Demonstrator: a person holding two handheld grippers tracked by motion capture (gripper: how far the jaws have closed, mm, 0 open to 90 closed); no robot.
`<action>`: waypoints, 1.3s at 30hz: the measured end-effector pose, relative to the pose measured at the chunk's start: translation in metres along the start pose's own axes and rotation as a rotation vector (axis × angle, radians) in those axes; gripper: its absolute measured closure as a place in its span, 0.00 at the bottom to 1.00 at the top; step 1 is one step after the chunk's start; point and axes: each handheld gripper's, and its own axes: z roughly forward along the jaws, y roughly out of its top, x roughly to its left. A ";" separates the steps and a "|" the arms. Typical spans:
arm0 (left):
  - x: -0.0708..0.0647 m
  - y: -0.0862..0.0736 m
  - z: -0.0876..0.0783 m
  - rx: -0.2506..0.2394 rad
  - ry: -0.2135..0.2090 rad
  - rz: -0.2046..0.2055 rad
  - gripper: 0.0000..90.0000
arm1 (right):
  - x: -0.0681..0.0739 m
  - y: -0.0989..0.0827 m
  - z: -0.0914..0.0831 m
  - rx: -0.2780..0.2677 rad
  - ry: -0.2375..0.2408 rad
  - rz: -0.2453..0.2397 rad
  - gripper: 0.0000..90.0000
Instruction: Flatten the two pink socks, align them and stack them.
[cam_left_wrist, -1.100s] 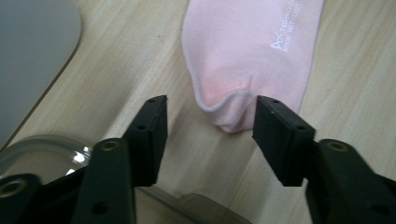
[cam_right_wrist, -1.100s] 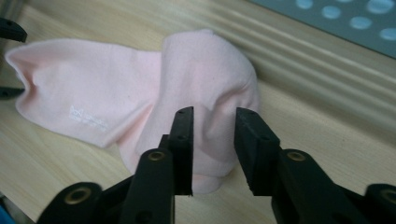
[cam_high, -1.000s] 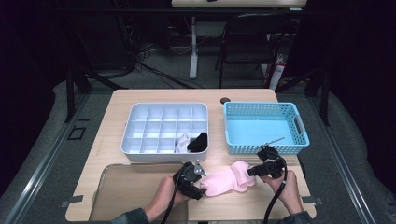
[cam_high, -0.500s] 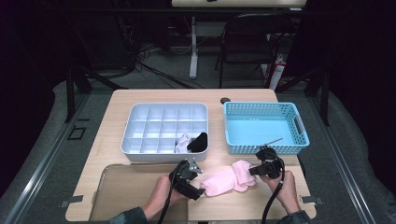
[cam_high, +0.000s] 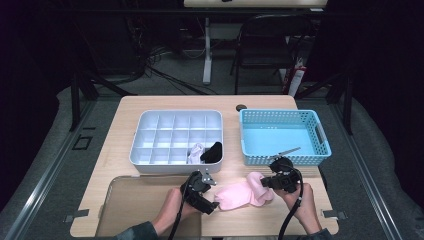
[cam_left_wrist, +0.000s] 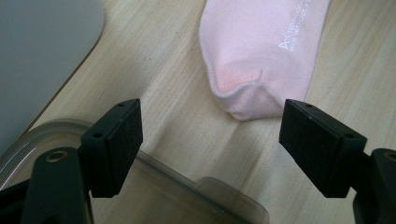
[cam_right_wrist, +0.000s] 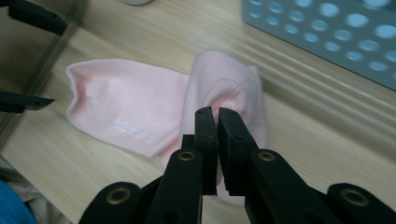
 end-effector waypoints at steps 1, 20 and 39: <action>0.000 0.000 0.000 -0.003 0.001 -0.005 0.24 | 0.004 0.001 0.001 -0.008 0.009 -0.005 0.96; 0.003 -0.001 -0.006 -0.027 0.009 -0.012 0.18 | 0.029 0.004 0.010 -0.027 0.112 -0.090 0.79; 0.005 -0.002 -0.006 -0.016 0.008 -0.012 0.18 | 0.018 0.000 0.049 0.116 -0.025 -0.078 0.89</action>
